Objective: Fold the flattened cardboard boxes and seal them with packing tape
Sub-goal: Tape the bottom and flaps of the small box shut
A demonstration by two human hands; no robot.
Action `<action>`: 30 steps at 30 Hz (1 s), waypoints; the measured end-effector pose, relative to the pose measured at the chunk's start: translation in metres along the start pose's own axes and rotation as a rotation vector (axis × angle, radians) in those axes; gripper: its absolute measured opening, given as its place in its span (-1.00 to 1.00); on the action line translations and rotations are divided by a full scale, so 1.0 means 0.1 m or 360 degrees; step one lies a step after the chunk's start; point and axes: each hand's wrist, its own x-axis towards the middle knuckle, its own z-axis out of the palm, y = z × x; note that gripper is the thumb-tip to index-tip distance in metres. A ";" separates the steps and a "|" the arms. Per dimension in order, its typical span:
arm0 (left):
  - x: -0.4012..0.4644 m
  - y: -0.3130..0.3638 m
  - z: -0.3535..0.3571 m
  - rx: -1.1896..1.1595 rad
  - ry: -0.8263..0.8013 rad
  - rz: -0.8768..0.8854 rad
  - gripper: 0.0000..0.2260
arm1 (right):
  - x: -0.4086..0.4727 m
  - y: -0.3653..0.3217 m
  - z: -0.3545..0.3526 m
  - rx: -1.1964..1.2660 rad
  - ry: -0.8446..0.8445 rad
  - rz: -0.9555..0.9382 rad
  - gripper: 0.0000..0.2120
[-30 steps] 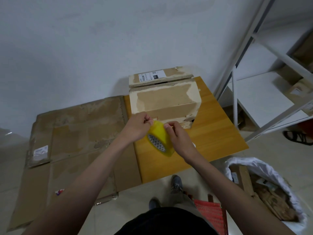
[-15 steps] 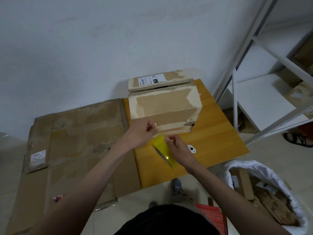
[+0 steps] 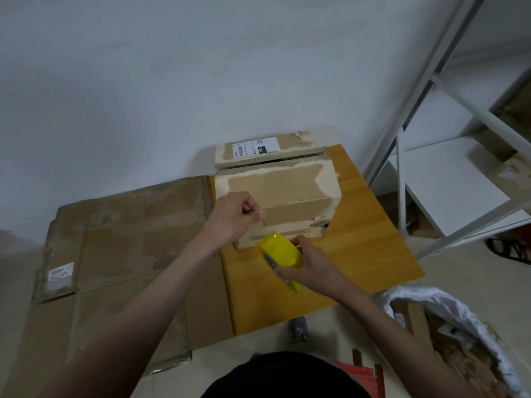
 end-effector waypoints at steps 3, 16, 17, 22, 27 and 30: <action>0.08 0.09 -0.07 -0.0078 0.0090 -0.0023 -0.87 | 0.07 -0.12 -0.15 -0.0097 0.0099 -0.0032 -0.58; 0.43 0.37 -0.47 -0.0316 0.0272 -0.0092 -0.87 | 0.41 -0.30 -0.58 -0.0260 0.0162 -0.0029 -0.62; 0.45 0.40 -0.49 -0.0308 0.0257 -0.0088 -0.87 | 0.41 -0.30 -0.62 -0.0227 0.0130 -0.0028 -0.59; 0.57 0.50 -0.64 -0.0311 0.0306 -0.0095 -0.88 | 0.36 -0.39 -0.97 0.0030 -0.0218 -0.0019 -0.36; 0.64 0.53 -0.97 -0.0536 0.0417 -0.0024 -0.90 | 0.45 -0.67 -1.34 -0.0051 -0.0177 -0.0179 -0.51; 0.66 0.49 -1.20 -0.0656 0.0515 0.0024 -0.91 | 0.56 -0.98 -1.55 -0.0103 -0.0058 -0.0309 -0.50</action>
